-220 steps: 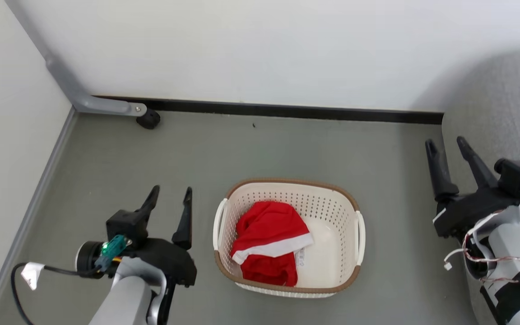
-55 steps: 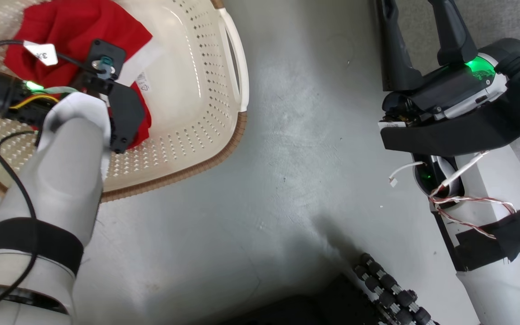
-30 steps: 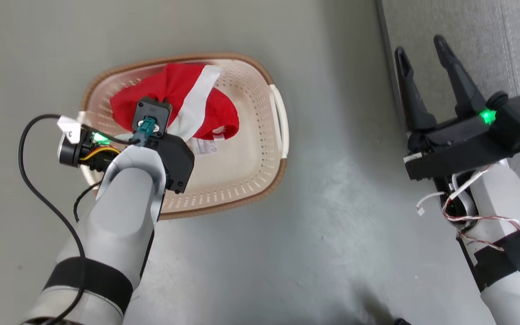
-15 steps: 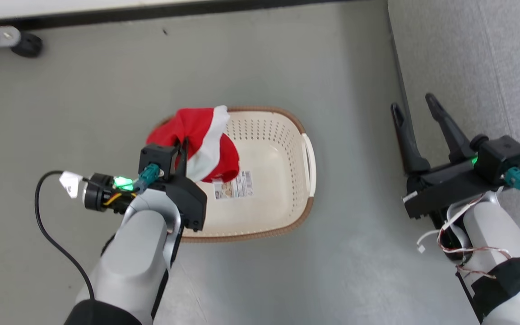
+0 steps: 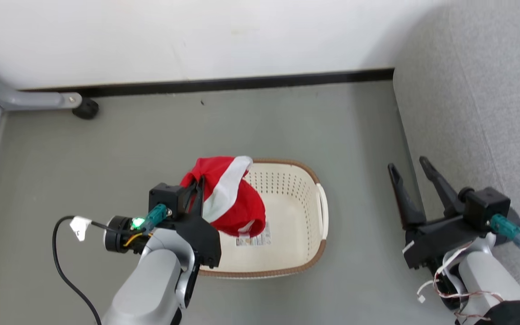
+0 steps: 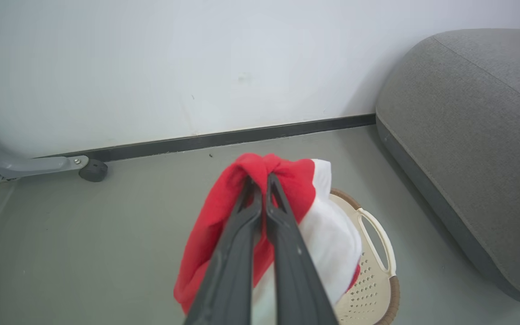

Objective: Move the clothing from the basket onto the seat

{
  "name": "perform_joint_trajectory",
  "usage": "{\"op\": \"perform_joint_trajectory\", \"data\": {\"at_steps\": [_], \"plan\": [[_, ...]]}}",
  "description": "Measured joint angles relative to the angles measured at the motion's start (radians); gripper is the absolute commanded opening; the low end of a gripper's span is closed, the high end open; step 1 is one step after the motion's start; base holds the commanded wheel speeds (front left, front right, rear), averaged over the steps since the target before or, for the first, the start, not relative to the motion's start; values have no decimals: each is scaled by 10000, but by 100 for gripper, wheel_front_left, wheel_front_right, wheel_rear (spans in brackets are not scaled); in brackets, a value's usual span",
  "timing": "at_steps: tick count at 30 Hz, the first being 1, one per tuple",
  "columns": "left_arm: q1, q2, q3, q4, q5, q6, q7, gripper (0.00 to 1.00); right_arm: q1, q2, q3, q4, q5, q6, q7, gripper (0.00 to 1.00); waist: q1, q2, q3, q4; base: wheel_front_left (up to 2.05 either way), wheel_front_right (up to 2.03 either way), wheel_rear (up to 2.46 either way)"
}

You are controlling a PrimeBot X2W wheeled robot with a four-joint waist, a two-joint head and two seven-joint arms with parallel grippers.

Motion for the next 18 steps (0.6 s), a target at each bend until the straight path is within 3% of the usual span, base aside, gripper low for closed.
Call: {"op": "perform_joint_trajectory", "data": {"at_steps": [10, 18], "plan": [[462, 12, -13, -947, -63, 2, -2, 0, 606, 234, -21, -27, 46, 0, 0, 100, 0, 0, -1105, 266, 0, 0, 0], [535, 13, -17, -2111, -63, -15, -4, 0, 697, 288, -46, -127, 46, 0, 0, 100, 2, 1, -1383, 378, 0, 0, 0]]}}
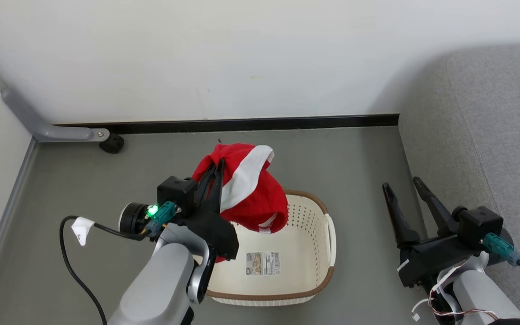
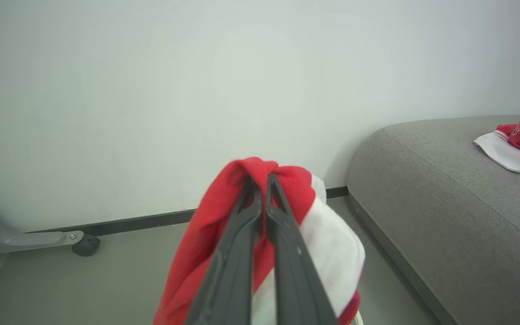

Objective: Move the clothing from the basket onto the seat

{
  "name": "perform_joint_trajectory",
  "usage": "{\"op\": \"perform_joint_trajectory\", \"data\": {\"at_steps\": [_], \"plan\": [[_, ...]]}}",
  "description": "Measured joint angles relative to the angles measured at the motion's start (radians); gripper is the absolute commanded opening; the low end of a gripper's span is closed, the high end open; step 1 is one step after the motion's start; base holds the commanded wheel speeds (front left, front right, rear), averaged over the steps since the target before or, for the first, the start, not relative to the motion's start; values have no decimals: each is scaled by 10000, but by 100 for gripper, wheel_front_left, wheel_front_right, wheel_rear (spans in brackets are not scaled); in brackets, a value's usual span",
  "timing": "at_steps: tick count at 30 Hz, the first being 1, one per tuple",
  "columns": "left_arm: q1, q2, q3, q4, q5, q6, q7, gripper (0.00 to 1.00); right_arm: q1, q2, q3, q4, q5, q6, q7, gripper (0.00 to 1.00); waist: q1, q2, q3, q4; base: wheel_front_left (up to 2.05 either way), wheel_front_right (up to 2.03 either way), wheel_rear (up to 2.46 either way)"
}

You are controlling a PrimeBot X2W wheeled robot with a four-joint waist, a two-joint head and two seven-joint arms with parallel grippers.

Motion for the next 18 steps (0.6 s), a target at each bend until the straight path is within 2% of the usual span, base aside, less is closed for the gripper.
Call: {"op": "perform_joint_trajectory", "data": {"at_steps": [18], "plan": [[-682, 10, -688, -1774, 564, -437, -2, 0, 198, 104, -13, -144, -59, 0, 0, 100, 0, 0, -67, -1, 0, 0, 0]]}}
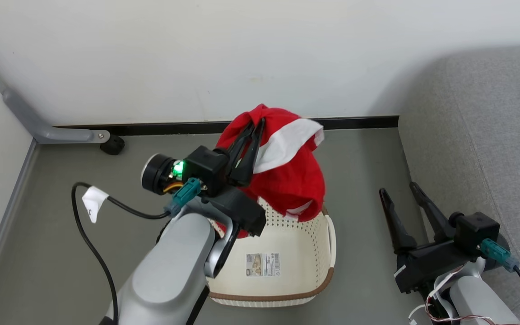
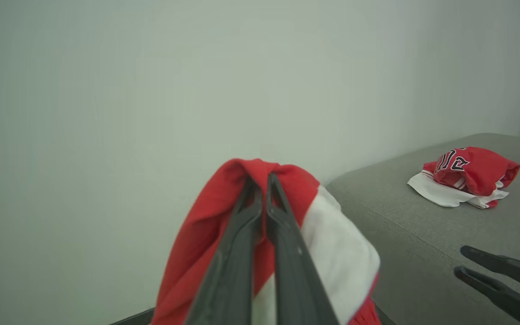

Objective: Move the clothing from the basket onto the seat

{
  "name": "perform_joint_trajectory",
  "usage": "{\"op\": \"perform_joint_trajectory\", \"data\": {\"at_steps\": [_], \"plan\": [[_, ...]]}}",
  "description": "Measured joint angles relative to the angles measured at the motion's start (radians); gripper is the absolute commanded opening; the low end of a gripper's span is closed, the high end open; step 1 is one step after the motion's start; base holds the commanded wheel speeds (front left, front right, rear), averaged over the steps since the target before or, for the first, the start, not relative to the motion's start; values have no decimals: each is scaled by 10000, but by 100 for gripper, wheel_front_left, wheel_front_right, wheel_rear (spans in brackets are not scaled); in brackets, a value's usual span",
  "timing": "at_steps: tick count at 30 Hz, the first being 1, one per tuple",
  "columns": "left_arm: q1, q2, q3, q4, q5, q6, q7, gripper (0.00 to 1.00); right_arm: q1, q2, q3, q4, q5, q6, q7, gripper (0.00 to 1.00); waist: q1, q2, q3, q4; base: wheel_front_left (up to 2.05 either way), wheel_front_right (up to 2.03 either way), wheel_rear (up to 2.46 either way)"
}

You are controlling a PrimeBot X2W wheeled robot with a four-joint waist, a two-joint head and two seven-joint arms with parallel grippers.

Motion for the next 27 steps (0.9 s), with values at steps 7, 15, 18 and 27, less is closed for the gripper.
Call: {"op": "perform_joint_trajectory", "data": {"at_steps": [7, 15, 18, 27], "plan": [[-418, -2, -203, -422, 109, -90, 0, 0, 37, 69, 73, -69, -4, 0, 0, 100, 0, 0, 63, 3, 0, 0, 0], [-484, 0, -316, -625, 134, -136, 0, 0, -95, 42, 828, -219, -94, 0, 0, 100, 0, 0, 139, -18, 0, 0, 0], [-484, 0, -360, -642, 134, -173, 0, 0, -375, -79, 1296, -336, -92, 0, 0, 100, 0, 1, 170, -16, 0, 0, 0], [-592, 12, -899, -918, 100, -178, -2, 0, -1592, -999, 3425, -240, 276, 0, 15, 100, 1, 0, 273, 133, 0, 0, 0]]}}
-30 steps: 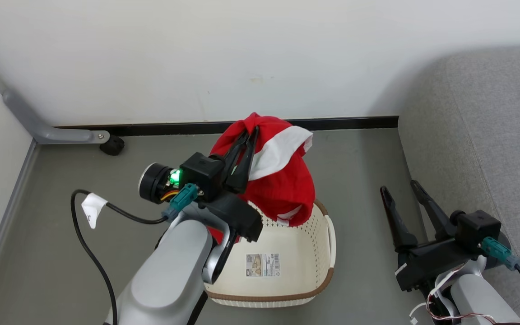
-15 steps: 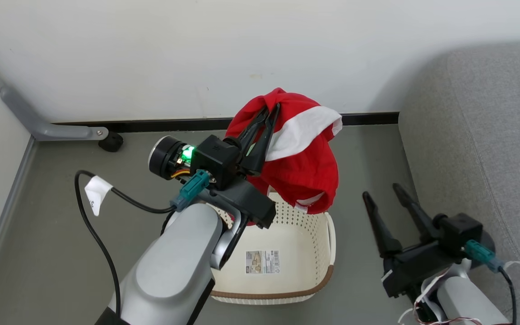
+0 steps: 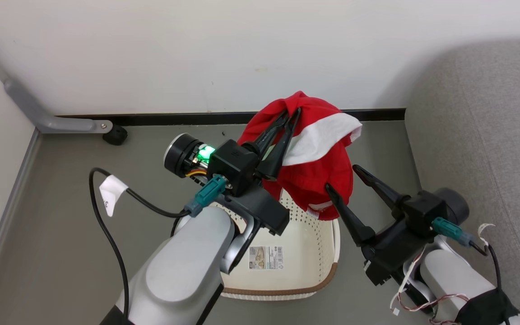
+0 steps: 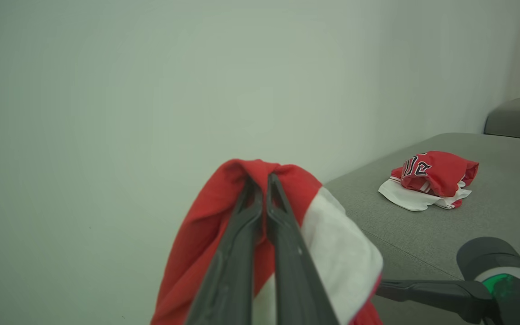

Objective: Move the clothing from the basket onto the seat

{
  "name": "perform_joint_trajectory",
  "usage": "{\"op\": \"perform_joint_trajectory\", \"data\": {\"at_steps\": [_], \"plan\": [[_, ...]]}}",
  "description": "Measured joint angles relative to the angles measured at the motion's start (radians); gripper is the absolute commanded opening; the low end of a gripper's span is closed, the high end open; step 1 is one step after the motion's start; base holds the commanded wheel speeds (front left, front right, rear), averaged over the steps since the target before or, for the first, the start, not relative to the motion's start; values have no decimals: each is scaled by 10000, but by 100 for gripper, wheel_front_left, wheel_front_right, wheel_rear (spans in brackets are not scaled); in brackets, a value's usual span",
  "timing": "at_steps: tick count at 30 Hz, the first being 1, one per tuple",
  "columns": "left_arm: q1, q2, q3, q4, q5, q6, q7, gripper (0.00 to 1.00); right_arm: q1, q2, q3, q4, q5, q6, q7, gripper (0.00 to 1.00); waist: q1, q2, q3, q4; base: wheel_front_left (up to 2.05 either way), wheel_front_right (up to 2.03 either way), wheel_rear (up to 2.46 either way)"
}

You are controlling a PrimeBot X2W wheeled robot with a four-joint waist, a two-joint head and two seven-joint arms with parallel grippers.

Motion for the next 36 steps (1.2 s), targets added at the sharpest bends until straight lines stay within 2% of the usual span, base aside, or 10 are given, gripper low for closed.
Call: {"op": "perform_joint_trajectory", "data": {"at_steps": [7, 13, 20, 21, 23, 24, 36], "plan": [[-158, 25, -324, -253, -84, 12, 0, 0, -728, -349, 792, 282, 412, 0, 88, 100, 0, 0, 92, 248, 0, 0, 0], [-238, 25, -681, -512, -157, 15, 0, 0, -1376, -407, 1680, 564, 951, 0, 263, 100, 0, 0, 164, 459, 0, 0, 0], [-342, 31, -899, -585, -286, 104, 0, 0, -2043, -405, 2052, 966, 1457, 2, 263, 98, 0, 0, 212, 675, 0, 0, 0], [-342, 38, -901, -585, -286, 104, 0, 0, -2126, -391, 2104, 1011, 1546, 2, 261, 86, 0, 0, 217, 686, 0, 0, 0], [-342, 38, -905, -585, -295, 109, 0, 0, -2253, -387, 2190, 1129, 1687, 2, 259, 33, 0, 0, 227, 703, 0, 0, 0], [-342, 38, -907, -585, -295, 113, 0, 0, -2286, -385, 2222, 1189, 1708, 2, 259, 0, 0, 0, 231, 710, 0, 0, 0], [-332, 35, -811, -257, -474, 196, 0, 0, -2478, -305, 2518, 1540, 2460, 2, 228, 0, 0, 0, 239, 641, 0, 0, 0]]}}
